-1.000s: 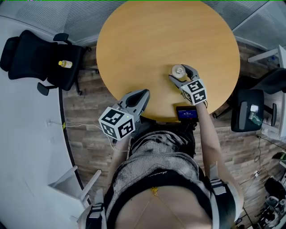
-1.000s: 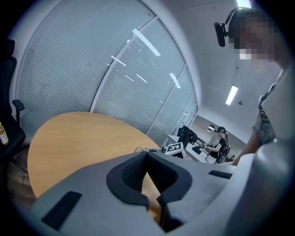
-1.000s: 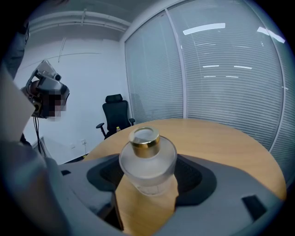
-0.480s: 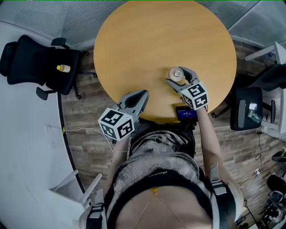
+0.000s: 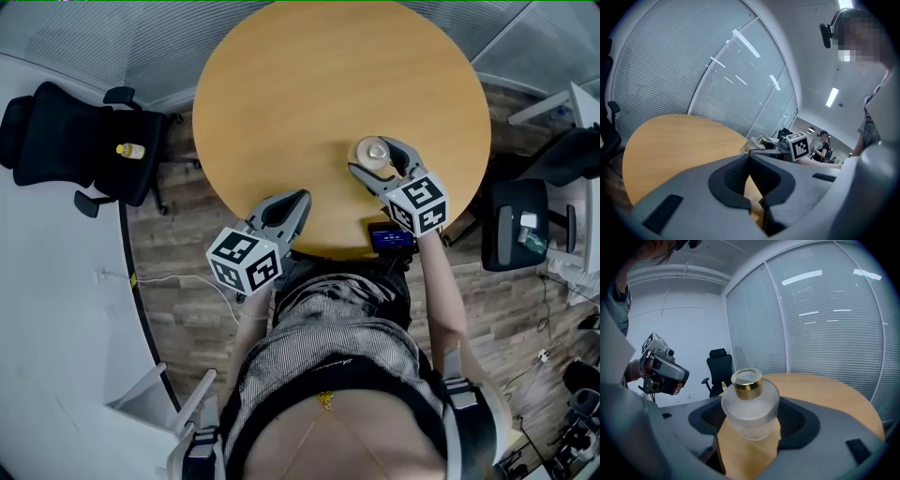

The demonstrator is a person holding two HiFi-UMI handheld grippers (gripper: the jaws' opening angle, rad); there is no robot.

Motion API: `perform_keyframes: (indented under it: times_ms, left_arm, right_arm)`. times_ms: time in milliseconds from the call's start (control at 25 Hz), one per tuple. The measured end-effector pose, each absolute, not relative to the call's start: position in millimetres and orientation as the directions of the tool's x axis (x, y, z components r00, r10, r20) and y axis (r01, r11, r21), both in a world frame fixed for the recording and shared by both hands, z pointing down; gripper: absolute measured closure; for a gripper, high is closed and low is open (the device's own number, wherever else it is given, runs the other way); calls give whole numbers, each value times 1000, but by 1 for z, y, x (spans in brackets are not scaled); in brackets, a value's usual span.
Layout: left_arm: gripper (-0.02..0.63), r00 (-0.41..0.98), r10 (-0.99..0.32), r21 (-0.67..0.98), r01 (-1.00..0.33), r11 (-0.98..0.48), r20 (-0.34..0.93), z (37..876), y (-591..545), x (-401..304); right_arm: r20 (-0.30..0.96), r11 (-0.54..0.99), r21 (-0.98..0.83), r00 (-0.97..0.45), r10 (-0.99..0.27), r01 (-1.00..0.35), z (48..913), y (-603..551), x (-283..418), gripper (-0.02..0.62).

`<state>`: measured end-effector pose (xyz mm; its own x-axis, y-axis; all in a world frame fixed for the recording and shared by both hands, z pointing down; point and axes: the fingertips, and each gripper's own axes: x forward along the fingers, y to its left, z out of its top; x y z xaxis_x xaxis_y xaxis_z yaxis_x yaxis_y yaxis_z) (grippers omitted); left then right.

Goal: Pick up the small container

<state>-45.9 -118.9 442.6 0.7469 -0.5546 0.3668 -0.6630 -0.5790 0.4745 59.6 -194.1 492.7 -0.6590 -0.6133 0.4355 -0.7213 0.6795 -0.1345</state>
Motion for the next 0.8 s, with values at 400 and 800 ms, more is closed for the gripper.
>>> perform_keyframes:
  times_ms: [400, 800]
  left_arm:
    - [601, 757, -545, 475, -652, -590, 360, 443, -119, -43]
    - [601, 761, -541, 477, -647, -594, 359, 444, -116, -44]
  right_arm:
    - [398, 675, -131, -662, -634, -726, 460, -188, 60, 258]
    - [368, 664, -139, -661, -654, -735, 430, -182, 61, 258]
